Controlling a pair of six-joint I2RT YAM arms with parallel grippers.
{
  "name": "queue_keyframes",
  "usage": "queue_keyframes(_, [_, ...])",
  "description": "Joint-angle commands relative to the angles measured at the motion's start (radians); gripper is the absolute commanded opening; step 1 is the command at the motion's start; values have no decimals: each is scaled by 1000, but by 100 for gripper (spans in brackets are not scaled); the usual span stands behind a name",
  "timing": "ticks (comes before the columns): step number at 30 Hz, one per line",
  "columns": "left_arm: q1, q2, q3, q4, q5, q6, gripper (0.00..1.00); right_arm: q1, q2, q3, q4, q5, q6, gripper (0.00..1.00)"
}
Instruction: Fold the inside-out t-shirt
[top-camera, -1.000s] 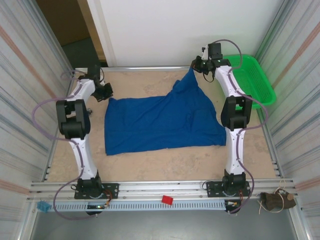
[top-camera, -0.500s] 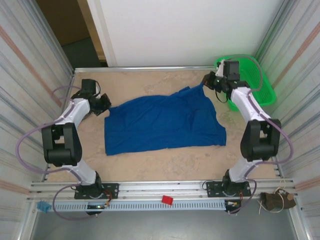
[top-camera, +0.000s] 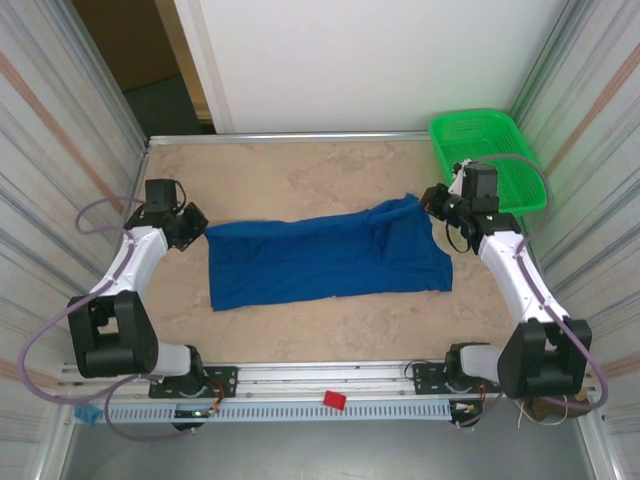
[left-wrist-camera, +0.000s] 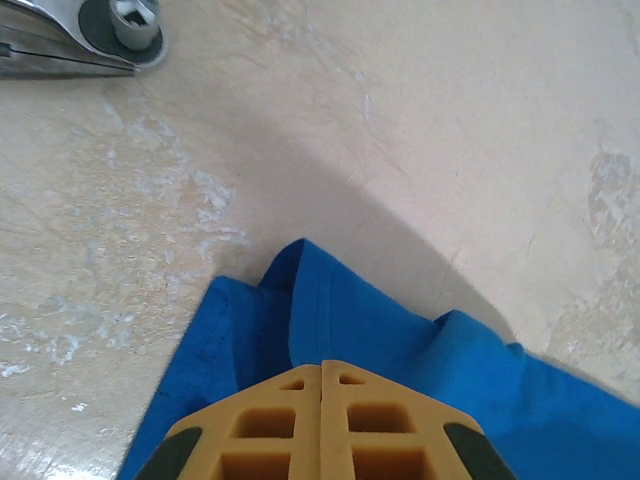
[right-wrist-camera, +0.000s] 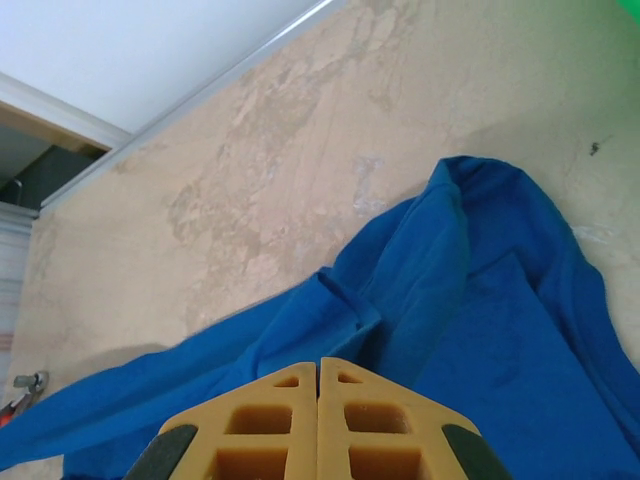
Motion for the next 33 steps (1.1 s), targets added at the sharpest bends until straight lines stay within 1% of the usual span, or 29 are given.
queue_keyframes(1, [12,-39,-30,-21,-3,-9,0,-1,-80,-31,-65,56,-29,0])
queue_keyframes(4, [12,-58,-78,-13,18,-25,0,-2,-109,-74,-97,72,-34,0])
queue_keyframes(9, [0,-94,-222,42,46,-86,0,3,-128,-226,-84,141,11,0])
queue_keyframes(11, [-5,-95,-264,54,52,-92,2,7,-129,-259,-118,211,41,35])
queue_keyframes(12, [-5,-96,-275,54,51,-88,9,10,-137,-269,-124,228,48,42])
queue_keyframes(13, [-5,-100,-279,48,43,-82,17,16,-149,-275,-128,244,54,45])
queue_keyframes(15, [-3,-116,-276,31,27,-70,30,35,-163,-264,-118,250,45,45])
queue_keyframes(17, [-2,-138,-253,14,16,-59,42,59,-136,-213,-122,232,9,44])
queue_keyframes(19, [-4,-148,-222,-4,6,-50,48,90,-72,-152,-123,208,-40,44])
queue_keyframes(23, [-17,-123,-162,-5,23,-40,51,143,131,-15,-132,139,-120,47])
queue_keyframes(26, [-46,-64,-126,9,47,-31,51,185,293,80,-153,129,-149,50])
queue_keyframes(29, [-81,-5,-95,8,45,-19,51,227,409,156,-188,197,-147,51])
queue_keyframes(33, [-107,14,-93,22,41,-24,51,261,478,182,-191,264,-117,51])
